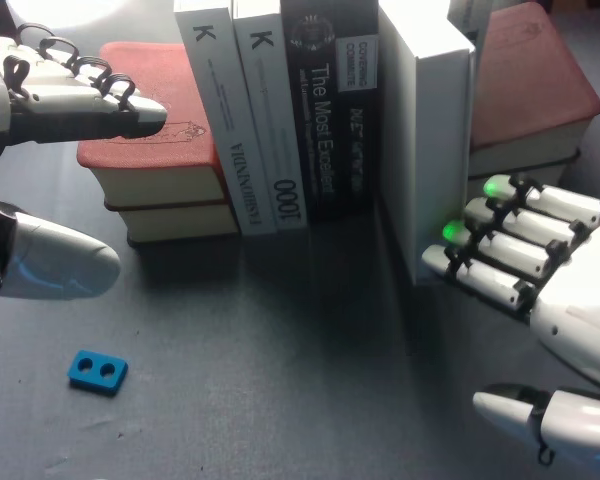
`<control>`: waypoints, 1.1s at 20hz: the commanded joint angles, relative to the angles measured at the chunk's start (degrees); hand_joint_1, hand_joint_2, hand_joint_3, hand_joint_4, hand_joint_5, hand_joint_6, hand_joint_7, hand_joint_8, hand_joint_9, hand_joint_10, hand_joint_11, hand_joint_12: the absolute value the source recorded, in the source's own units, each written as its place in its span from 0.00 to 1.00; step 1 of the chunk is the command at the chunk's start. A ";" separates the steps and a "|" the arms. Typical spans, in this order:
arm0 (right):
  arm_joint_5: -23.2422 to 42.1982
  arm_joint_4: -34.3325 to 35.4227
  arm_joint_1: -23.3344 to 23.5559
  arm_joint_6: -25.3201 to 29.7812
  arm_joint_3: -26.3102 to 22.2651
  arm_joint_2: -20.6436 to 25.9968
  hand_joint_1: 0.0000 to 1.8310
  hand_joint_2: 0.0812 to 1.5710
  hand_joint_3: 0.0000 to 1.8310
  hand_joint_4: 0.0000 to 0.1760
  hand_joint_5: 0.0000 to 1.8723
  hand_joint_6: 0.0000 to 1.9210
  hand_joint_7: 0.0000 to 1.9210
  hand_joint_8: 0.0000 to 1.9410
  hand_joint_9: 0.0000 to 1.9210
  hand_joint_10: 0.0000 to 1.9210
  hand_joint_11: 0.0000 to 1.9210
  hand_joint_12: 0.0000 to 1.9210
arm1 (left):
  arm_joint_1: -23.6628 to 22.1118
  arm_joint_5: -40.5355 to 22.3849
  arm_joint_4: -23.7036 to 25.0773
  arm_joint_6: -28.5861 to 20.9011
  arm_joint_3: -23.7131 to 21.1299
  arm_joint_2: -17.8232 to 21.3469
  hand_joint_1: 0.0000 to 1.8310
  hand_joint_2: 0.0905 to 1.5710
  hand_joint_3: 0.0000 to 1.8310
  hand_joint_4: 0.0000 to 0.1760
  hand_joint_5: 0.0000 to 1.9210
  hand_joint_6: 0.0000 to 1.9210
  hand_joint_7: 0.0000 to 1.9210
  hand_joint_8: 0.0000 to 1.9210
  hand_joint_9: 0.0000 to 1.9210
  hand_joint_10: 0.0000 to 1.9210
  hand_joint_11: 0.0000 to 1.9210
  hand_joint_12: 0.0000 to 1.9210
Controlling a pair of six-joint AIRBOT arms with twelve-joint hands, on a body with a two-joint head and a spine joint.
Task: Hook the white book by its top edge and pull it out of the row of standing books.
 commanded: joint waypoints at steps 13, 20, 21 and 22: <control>7.57 -2.13 -1.55 -2.88 -5.05 0.76 0.00 0.82 0.00 0.00 0.05 0.00 0.04 0.00 0.01 0.00 0.00 0.00 | -0.77 5.26 0.48 -0.04 0.33 0.05 0.00 0.72 0.00 0.00 0.00 0.00 0.00 0.00 0.00 0.00 0.00 0.00; 15.14 -2.14 -0.97 -7.95 -11.93 2.23 0.00 0.81 0.00 0.00 0.05 0.00 0.04 0.00 0.02 0.00 0.00 0.00 | -0.87 5.26 0.48 -0.04 0.28 0.04 0.00 0.72 0.00 0.00 0.00 0.00 0.00 0.00 0.00 0.00 0.00 0.00; 15.94 -2.15 -0.56 -7.96 -12.69 2.61 0.00 0.81 0.00 0.00 0.06 0.00 0.05 0.00 0.02 0.01 0.00 0.00 | -0.87 5.26 0.48 -0.04 0.28 0.04 0.00 0.72 0.00 0.00 0.00 0.00 0.00 0.00 0.00 0.00 0.00 0.00; 16.59 -2.15 -0.09 -7.94 -13.39 2.96 0.00 0.81 0.00 0.00 0.06 0.01 0.05 0.00 0.03 0.01 0.00 0.00 | -0.87 5.26 0.48 -0.04 0.30 0.04 0.00 0.72 0.00 0.00 0.00 0.00 0.00 0.00 0.00 0.00 0.00 0.00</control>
